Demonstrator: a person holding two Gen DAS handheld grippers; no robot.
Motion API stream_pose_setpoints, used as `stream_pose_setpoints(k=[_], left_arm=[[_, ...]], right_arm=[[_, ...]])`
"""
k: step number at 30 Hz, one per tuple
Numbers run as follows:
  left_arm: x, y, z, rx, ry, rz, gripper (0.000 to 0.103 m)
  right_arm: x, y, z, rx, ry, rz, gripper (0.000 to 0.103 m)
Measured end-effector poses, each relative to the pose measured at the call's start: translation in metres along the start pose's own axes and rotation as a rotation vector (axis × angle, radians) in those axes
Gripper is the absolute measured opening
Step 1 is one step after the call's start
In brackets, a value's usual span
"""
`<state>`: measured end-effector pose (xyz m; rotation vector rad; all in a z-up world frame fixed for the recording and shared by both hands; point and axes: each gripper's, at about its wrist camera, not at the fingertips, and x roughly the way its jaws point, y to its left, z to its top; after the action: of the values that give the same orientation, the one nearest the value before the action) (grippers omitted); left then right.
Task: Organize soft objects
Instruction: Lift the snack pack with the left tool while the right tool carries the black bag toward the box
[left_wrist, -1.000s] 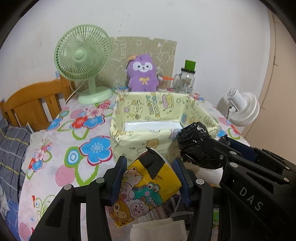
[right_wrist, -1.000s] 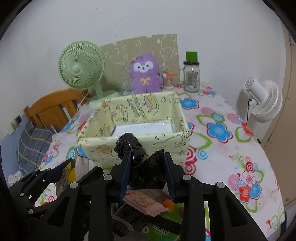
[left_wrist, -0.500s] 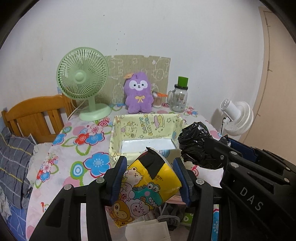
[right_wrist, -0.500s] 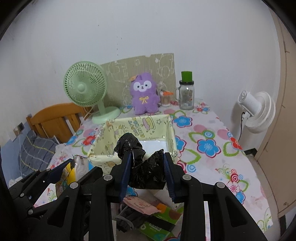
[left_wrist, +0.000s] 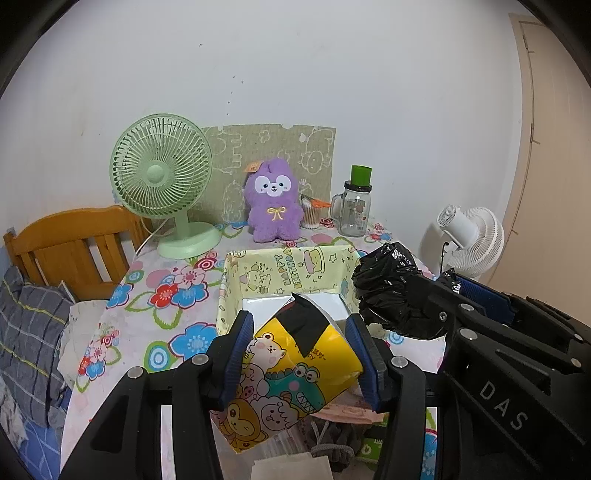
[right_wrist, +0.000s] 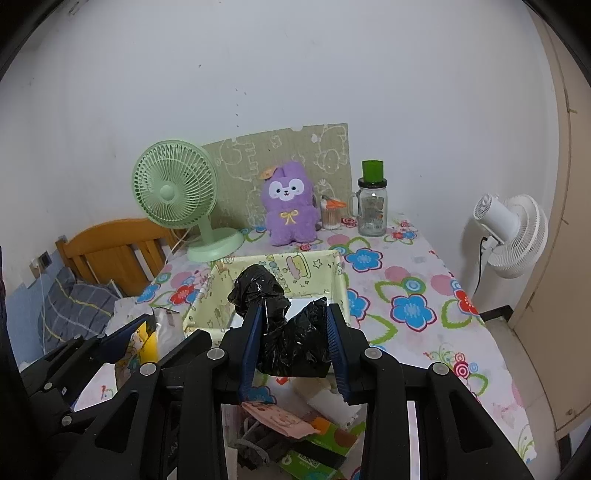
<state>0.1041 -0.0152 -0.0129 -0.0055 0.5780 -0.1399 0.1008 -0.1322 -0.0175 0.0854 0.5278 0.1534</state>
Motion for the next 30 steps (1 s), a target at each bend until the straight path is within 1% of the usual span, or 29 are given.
stream_pose_setpoints(k=[17, 30], left_arm=[[0.038, 0.008, 0.029, 0.022, -0.003, 0.005, 0.053], [0.08, 0.021, 0.043, 0.016, 0.015, 0.015, 0.053]], right_arm=[[0.038, 0.004, 0.029, -0.013, -0.016, -0.007, 0.038], [0.086, 0.003, 0.045, 0.001, 0.007, -0.006, 0.038]])
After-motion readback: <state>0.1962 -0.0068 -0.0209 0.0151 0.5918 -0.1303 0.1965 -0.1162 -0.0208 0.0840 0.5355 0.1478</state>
